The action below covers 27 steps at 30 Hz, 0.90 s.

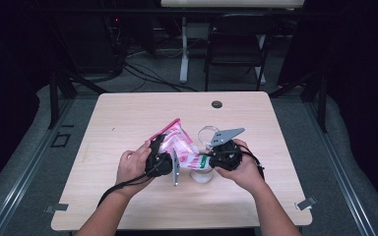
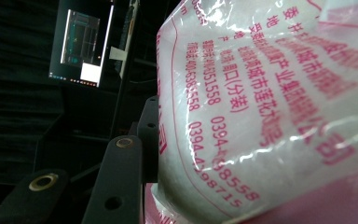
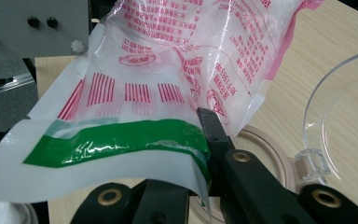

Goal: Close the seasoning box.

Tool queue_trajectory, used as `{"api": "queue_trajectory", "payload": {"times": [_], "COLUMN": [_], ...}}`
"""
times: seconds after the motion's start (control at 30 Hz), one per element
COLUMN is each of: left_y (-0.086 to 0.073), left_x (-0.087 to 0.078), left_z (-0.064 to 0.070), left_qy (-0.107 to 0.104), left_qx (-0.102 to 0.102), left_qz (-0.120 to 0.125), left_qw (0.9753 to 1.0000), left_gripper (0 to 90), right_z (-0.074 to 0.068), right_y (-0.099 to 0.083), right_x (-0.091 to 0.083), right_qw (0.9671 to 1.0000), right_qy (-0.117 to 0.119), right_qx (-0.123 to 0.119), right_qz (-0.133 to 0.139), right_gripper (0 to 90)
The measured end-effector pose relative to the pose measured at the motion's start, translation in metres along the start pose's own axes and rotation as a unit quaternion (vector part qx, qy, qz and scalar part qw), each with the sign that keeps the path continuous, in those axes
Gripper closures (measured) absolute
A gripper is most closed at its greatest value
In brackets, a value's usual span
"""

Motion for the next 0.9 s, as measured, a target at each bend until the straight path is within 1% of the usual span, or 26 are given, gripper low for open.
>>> {"api": "queue_trajectory", "payload": {"times": [0.3, 0.4, 0.57, 0.63, 0.9], "left_y": [-0.0024, -0.0034, -0.0026, -0.0027, -0.0018], "left_x": [0.0015, 0.0011, 0.0013, 0.0009, 0.0005], "left_z": [0.0017, 0.0006, 0.0001, -0.0005, -0.0044], "left_qy": [0.004, 0.005, 0.008, 0.008, 0.013], "left_qx": [0.007, 0.008, 0.012, 0.015, 0.021], "left_qz": [0.001, -0.003, -0.001, -0.004, -0.004], "left_qw": [1.0000, 0.9999, 0.9999, 0.9999, 0.9997], "left_gripper": [63.8, 63.8, 63.9, 63.9, 64.0], "right_z": [0.0012, 0.0011, 0.0011, 0.0012, 0.0015], "right_y": [-0.0050, -0.0053, -0.0059, -0.0062, -0.0070], "right_x": [0.0064, 0.0082, 0.0088, 0.0089, 0.0098], "right_qw": [0.9999, 0.9999, 0.9999, 0.9999, 0.9999], "right_qy": [-0.003, -0.001, 0.000, 0.000, 0.000], "right_qx": [0.001, 0.003, 0.004, 0.005, 0.004], "right_qz": [-0.015, -0.013, -0.014, -0.014, -0.015], "right_gripper": [90.0, 90.0, 90.0, 90.0, 90.0]}}
Point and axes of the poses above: each handheld gripper's, and its own axes: x roughly forward along the jaws, y roughly out of its top, z roughly to its right, the point moved 9 cm from there along x, roughly forward along the jaws, and after that the axes turned 6 degrees about y, right-handed, at the moved point
